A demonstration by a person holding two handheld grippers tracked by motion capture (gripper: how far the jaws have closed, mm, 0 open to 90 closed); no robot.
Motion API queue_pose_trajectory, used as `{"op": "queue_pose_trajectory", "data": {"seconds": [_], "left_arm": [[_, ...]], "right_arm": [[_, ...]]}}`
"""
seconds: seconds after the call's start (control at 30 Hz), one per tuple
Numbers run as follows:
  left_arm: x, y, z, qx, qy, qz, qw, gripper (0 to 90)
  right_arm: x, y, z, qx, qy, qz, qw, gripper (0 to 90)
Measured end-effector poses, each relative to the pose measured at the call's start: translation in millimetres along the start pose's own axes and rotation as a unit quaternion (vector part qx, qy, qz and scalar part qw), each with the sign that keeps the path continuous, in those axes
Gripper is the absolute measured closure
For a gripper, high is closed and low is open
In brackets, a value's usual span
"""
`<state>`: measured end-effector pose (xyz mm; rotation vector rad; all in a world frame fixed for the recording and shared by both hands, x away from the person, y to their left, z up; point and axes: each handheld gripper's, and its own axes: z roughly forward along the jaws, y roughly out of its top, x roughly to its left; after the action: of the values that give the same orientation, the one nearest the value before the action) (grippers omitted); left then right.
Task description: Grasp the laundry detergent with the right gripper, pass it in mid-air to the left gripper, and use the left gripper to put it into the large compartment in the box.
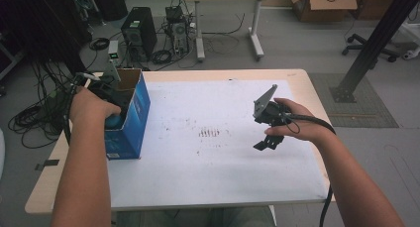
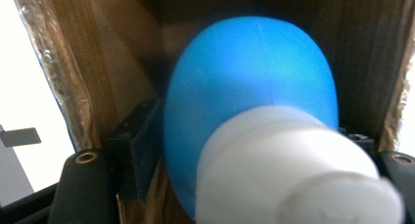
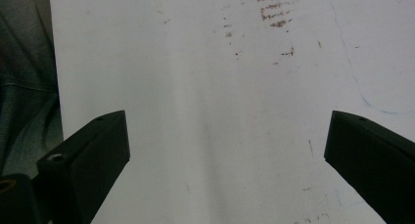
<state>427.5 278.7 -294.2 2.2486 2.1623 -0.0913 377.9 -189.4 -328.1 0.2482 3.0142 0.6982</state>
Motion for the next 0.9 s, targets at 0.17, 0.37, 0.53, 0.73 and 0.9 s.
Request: {"op": "queue_pose_trajectory", "data": {"seconds": [0.17,0.37,0.53,0.73,0.9], "left_arm": [[-2.4,-1.1,-5.1,-0.004,0.009,-0.001,1.0,28.8],[-4.2,-4.0,-15.1,-0.013,0.015,-0.003,0.9998,26.1],[-7.1,-6.8,-23.9,-0.019,0.013,-0.001,0.9997,22.9],[-11.8,-10.1,-33.0,-0.022,0.016,0.001,0.9996,20.2],[-14.6,-12.8,-39.8,-0.025,0.021,0.007,0.9994,17.4]], "right_arm": [[0.8,0.5,1.0,-0.001,0.001,-0.001,1.0,3.1],[1.5,1.0,0.6,-0.001,0.0,-0.003,1.0,3.1],[2.7,1.8,-0.4,-0.003,0.0,-0.004,1.0,3.1],[4.8,3.5,-1.6,-0.004,-0.001,-0.008,1.0,3.1],[6.2,3.9,-3.5,-0.006,-0.002,-0.01,0.9999,3.1]]}}
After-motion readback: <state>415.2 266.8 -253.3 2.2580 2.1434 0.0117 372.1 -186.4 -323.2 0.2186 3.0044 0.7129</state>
